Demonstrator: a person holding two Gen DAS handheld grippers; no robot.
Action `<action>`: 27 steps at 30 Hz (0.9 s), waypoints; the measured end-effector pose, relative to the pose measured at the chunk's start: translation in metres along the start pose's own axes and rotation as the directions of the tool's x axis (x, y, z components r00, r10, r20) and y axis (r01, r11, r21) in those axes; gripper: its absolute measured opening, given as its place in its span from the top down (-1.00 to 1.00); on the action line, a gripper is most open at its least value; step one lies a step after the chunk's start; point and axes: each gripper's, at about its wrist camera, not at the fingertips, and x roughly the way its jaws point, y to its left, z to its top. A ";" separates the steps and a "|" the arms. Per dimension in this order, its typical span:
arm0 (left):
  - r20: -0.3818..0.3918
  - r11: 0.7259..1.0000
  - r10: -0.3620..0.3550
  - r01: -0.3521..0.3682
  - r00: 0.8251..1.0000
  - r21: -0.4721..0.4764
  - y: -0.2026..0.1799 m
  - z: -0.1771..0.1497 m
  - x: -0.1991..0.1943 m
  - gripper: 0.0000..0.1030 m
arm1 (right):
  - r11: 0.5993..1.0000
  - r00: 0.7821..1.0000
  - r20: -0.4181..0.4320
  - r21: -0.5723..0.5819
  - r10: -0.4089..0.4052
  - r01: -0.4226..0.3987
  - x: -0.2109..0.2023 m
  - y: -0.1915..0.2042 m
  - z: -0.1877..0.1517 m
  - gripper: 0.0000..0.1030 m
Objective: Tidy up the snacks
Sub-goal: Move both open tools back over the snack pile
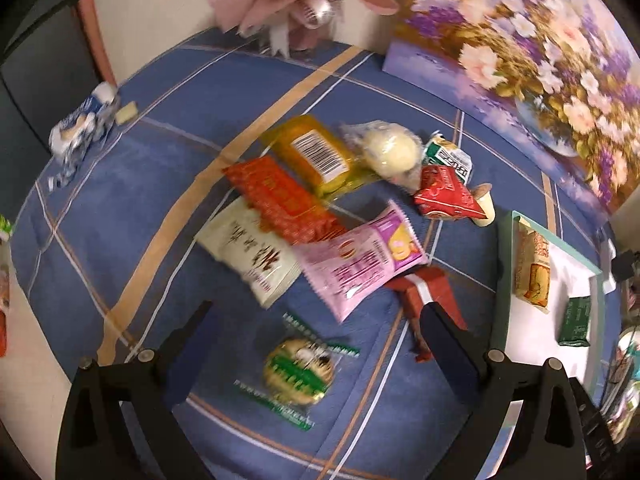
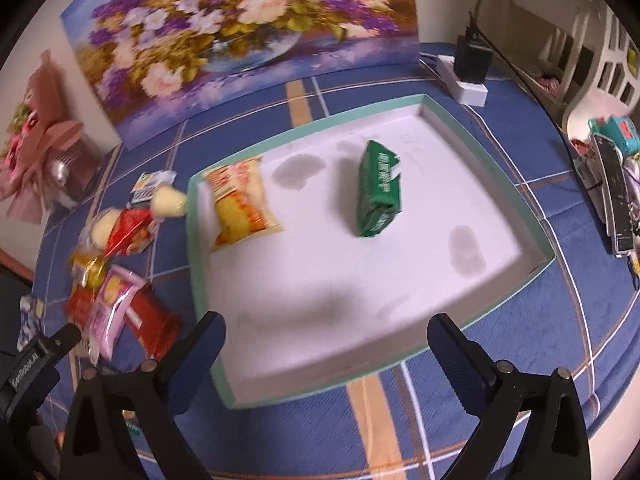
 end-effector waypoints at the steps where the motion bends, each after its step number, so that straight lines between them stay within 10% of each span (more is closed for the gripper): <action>1: -0.001 1.000 -0.002 0.002 1.000 -0.011 0.004 -0.002 -0.003 -0.93 | 1.000 1.000 0.000 -0.010 0.009 -0.009 -0.003 0.004 -0.003 -0.98; 15: -0.118 0.989 0.007 -0.025 0.993 -0.148 0.063 -0.007 0.008 -0.93 | 0.979 0.990 -0.033 -0.145 0.138 -0.141 -0.012 0.071 -0.028 -0.98; 27: -0.307 0.991 -0.068 0.029 0.949 -0.129 0.054 -0.023 0.056 -0.92 | 0.940 0.978 -0.157 -0.290 0.141 -0.182 0.029 0.127 -0.045 -0.73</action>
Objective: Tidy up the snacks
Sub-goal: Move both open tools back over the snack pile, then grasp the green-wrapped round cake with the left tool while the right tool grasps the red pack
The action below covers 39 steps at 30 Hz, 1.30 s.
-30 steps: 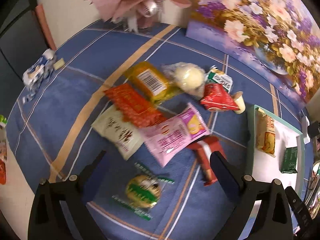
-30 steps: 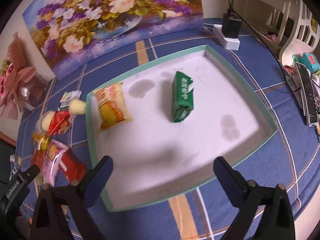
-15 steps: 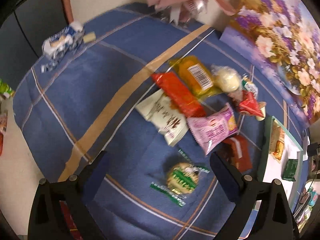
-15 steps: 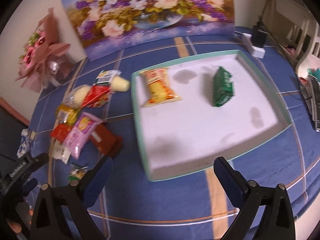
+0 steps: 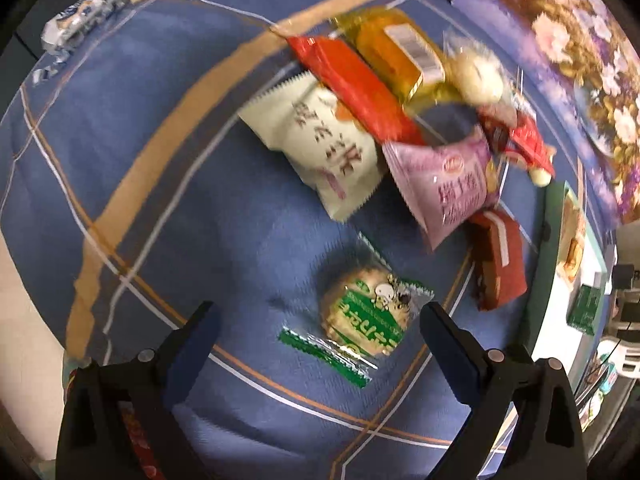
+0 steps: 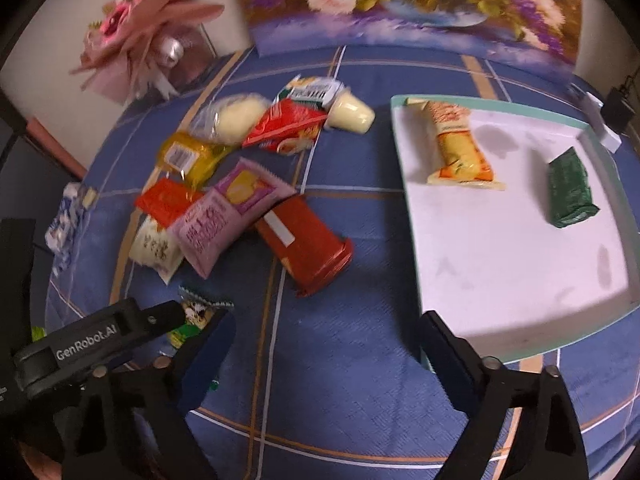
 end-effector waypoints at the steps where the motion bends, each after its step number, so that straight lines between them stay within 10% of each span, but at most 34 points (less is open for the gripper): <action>1: -0.010 1.000 -0.007 0.007 1.000 0.008 -0.003 -0.001 0.003 -0.91 | 1.000 1.000 -0.007 -0.002 -0.008 0.008 0.002 0.000 -0.001 -0.68; 19: -0.045 0.997 -0.069 0.070 0.997 0.022 -0.027 0.000 0.021 -0.14 | 1.000 1.000 -0.003 0.007 -0.020 0.020 0.000 -0.009 0.004 -0.50; 39: -0.007 0.992 -0.064 0.063 0.998 -0.111 -0.004 0.034 0.011 -0.11 | 0.989 1.000 -0.011 -0.147 -0.002 0.000 0.045 0.027 0.041 -0.18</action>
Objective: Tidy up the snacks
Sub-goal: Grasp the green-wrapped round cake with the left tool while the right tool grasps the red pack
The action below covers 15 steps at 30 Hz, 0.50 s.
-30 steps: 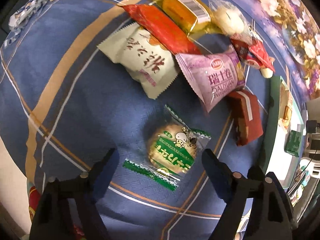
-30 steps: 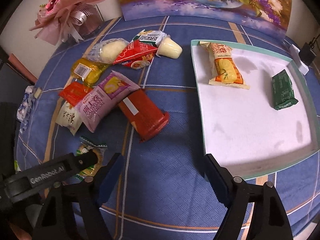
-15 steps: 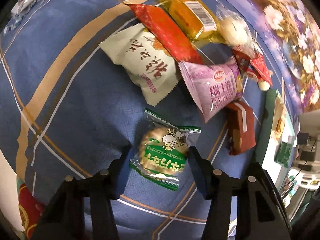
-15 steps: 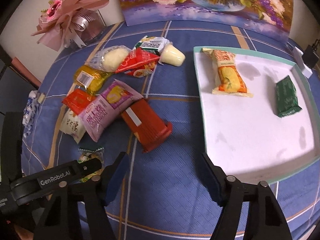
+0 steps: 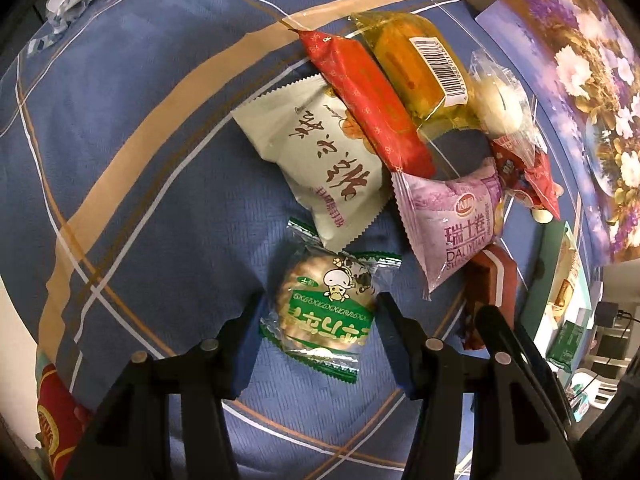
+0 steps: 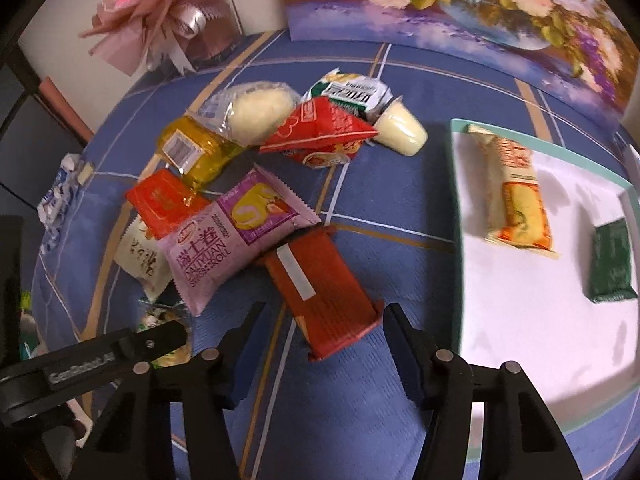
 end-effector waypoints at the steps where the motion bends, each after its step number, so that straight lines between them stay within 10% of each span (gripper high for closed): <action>1: 0.000 1.000 0.006 -0.006 1.000 0.005 -0.003 0.001 0.001 -0.11 | 1.000 1.000 -0.002 -0.007 -0.009 0.009 0.003 0.001 0.002 -0.18; 15: 0.001 0.999 0.029 -0.029 1.000 0.024 -0.007 0.000 -0.003 -0.11 | 0.997 0.998 -0.009 -0.049 -0.066 0.065 0.037 0.014 0.019 -0.12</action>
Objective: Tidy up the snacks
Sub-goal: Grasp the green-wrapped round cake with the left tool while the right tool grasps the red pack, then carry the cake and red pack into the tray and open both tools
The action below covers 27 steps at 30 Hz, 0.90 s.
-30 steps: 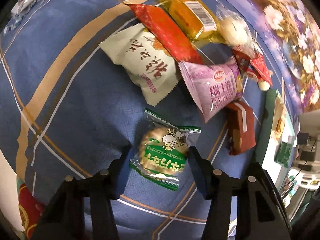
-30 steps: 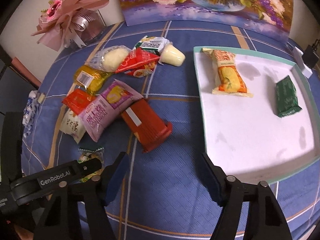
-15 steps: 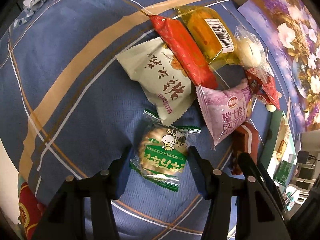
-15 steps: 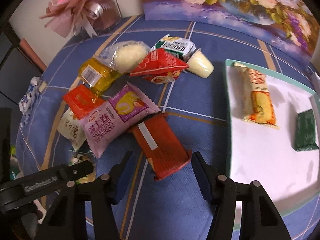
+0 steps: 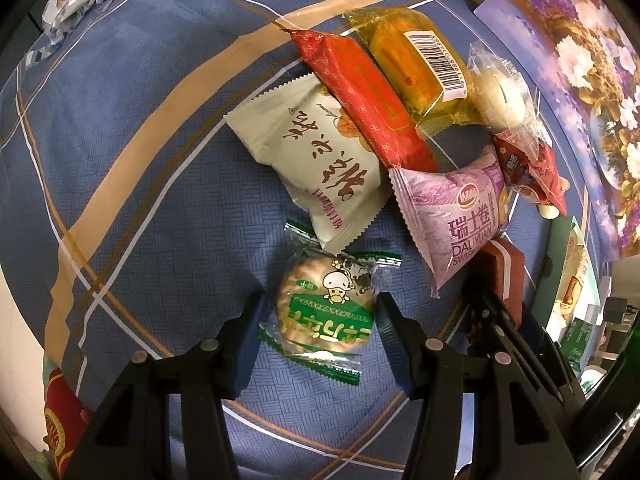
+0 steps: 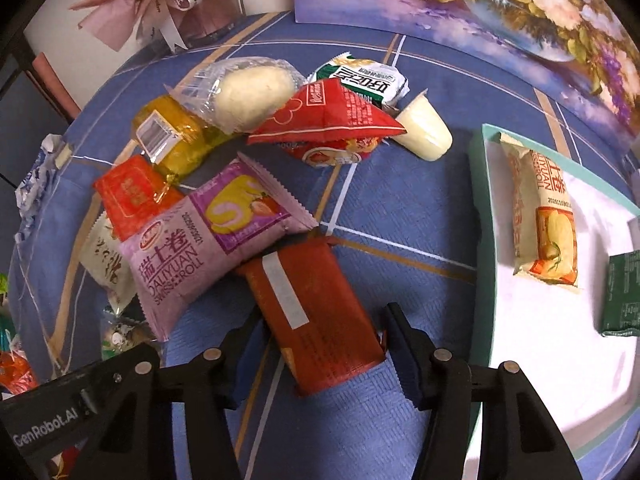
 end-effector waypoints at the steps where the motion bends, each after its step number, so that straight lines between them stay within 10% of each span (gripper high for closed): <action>1: 0.002 1.000 0.000 0.000 1.000 0.000 -0.003 -0.001 0.004 -0.11 | 1.000 1.000 0.002 0.001 -0.009 0.009 0.000 0.001 0.000 -0.07; 4: 0.005 1.000 -0.005 0.005 1.000 0.001 0.001 -0.002 0.005 -0.11 | 1.000 0.999 0.010 0.007 -0.030 0.030 -0.001 0.000 -0.003 0.17; 27: 0.124 0.990 -0.116 0.104 0.985 0.100 -0.011 -0.044 -0.033 -0.06 | 0.976 0.994 0.080 0.197 0.074 -0.088 -0.091 -0.047 -0.061 0.18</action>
